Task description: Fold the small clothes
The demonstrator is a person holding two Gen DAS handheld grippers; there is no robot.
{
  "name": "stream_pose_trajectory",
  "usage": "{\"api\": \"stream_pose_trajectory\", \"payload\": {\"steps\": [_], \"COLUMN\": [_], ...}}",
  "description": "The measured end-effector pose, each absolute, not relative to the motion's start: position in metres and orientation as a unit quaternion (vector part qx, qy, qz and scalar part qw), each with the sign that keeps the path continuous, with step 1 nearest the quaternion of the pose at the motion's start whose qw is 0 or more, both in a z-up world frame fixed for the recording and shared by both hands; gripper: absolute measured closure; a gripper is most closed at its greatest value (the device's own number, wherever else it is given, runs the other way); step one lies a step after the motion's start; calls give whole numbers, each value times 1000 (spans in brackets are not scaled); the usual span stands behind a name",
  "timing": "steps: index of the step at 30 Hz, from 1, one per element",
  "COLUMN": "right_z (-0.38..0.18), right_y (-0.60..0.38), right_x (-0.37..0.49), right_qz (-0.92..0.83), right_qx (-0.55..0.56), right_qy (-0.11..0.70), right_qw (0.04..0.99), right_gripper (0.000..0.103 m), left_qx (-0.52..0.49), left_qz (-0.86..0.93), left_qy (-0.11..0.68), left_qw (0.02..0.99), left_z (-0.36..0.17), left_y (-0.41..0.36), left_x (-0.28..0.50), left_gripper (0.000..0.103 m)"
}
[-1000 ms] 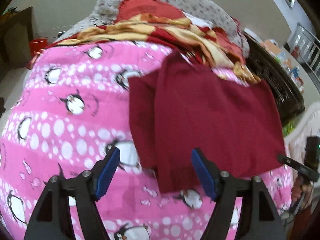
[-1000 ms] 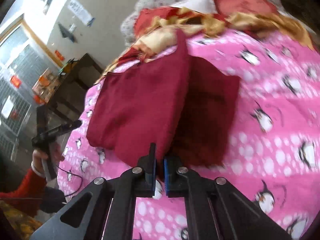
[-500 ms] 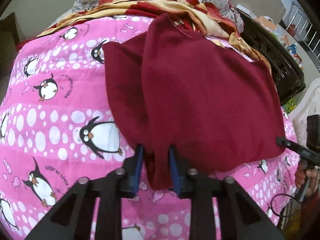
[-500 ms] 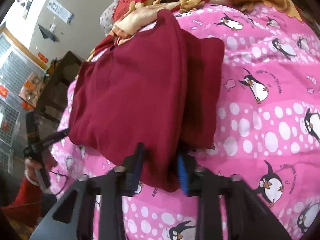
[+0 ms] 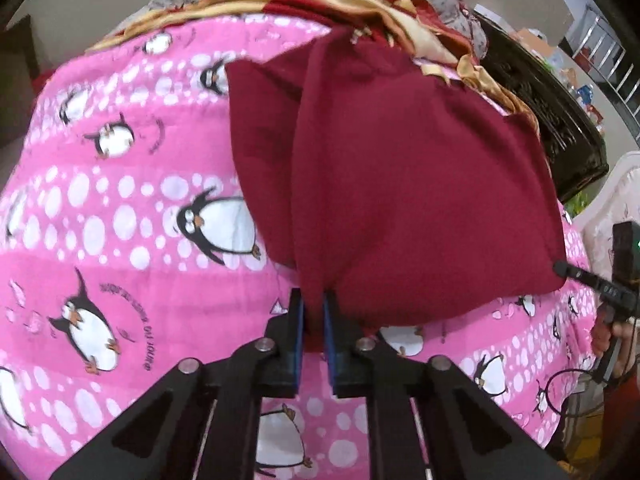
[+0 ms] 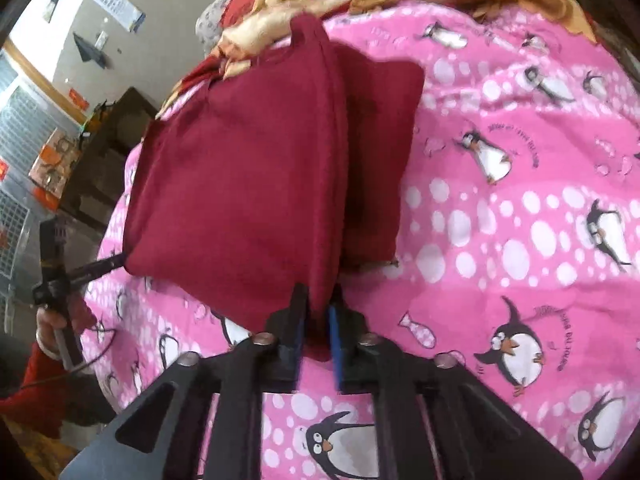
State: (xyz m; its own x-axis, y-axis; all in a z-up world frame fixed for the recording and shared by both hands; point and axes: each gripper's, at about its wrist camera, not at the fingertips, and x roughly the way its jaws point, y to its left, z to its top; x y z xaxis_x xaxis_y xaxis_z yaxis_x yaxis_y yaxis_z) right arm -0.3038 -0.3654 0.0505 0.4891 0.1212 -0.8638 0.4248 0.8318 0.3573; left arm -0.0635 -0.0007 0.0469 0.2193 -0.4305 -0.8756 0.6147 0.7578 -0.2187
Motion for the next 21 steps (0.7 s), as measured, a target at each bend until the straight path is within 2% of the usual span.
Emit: {"api": "stream_pose_trajectory", "payload": {"steps": [3,5,7,10,17,21], "right_z": [72,85,94,100,85,70], "right_y": [-374,-382,-388,-390,-370,-379], "right_x": [-308,-309,-304,-283,-207,-183], "right_qz": [-110,-126,-141,-138,-137,-174], "right_qx": [266,258,252,243,184,155], "right_qy": [480,466,451,439,447,458], "right_qw": [829,837,844,854,864,858], "right_gripper": [58,58,58,58,58,58], "left_qx": [115,123,114,101,98,91], "left_qz": [-331,-330,-334,-327,-307,-273], "left_qy": [500,488,482,472,476,493], "left_qw": [792,799,802,812,818,821], "left_z": [66,78,85,90,73,54], "left_y": [0,-1,-4,-18,-72,-79], "left_x": [-67,-66,-62,-52,-13,15], "left_gripper": [85,77,64,54,51,51]}}
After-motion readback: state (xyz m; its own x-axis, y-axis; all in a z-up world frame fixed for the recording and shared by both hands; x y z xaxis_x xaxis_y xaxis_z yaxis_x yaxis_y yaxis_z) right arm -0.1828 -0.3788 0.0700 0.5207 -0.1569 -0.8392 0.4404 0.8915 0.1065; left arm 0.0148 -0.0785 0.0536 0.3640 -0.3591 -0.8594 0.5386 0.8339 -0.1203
